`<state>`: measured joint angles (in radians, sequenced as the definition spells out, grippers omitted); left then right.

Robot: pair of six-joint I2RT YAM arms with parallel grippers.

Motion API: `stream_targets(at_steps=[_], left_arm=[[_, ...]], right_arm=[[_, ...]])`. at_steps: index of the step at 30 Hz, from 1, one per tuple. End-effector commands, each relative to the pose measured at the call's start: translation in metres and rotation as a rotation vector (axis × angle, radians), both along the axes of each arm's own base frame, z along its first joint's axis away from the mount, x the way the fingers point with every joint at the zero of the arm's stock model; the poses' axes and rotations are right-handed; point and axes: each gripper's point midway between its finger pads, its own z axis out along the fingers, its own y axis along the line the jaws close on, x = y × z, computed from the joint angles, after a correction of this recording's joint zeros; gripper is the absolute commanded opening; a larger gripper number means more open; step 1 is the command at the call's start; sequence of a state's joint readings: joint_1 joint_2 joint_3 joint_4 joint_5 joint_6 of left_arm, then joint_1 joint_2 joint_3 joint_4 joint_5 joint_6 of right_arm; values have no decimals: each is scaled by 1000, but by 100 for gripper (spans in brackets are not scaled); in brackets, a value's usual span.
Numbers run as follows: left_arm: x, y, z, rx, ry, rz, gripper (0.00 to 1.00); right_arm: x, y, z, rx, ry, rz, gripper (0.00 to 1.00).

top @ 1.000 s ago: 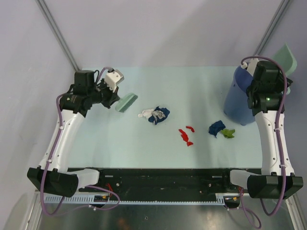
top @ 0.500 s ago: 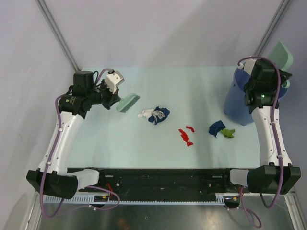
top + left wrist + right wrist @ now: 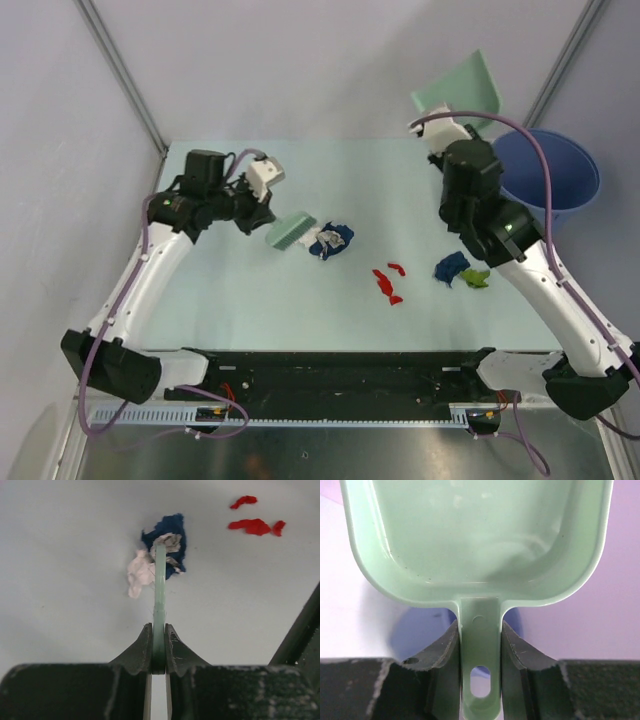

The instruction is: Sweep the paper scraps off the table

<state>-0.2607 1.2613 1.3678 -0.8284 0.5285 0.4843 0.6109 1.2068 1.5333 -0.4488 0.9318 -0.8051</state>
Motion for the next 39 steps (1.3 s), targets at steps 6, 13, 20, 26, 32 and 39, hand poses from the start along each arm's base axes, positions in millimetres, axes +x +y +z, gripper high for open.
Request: stream_targets(at_steps=[6,13,20,26,32,39], left_arm=[[62,-25,-61,120,123,84,0],[97,-6,-91,203,105,176,0],[108,64,-108,255,134,352,0],[78,101,-110,304,117,390,0],[37,95,-92,257,67,334,0],[18,79,-21,140,-48,285,0]], right_arm=[[-29,115,-127,613,355,334,0],[-60,148,-198,688,637,334,0],[-82,177,-239,663,785,359,0],[-120,244,-258,607,953,612,0],[-127,287,-302,599,1100,686,0],[-122,298,-342,536,1192,609,0]])
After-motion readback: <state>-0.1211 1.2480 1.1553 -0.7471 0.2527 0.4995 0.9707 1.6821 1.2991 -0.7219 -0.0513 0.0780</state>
